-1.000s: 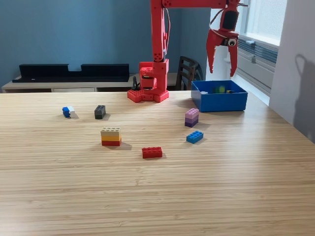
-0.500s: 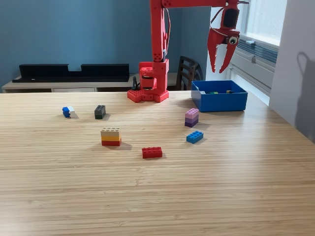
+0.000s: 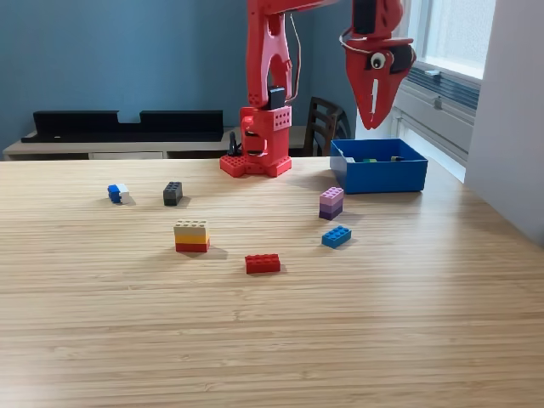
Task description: Grasp a lego block and put it in the bin.
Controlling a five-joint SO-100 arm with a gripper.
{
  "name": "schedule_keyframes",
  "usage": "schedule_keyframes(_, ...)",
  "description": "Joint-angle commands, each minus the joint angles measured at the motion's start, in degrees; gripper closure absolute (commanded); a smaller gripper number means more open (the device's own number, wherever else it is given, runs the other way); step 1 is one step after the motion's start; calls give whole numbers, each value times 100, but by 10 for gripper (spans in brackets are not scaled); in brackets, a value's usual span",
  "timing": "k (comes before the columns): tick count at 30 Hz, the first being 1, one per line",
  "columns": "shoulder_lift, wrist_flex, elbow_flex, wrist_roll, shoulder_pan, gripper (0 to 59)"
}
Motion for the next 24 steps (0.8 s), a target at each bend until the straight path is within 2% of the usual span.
schedule_keyframes(1, 492, 88, -387, -193, 712, 585)
schedule_keyframes(17, 492, 62, -519, -773, 1978, 585)
schedule_keyframes(24, 492, 44, -615, -826, 2364, 585)
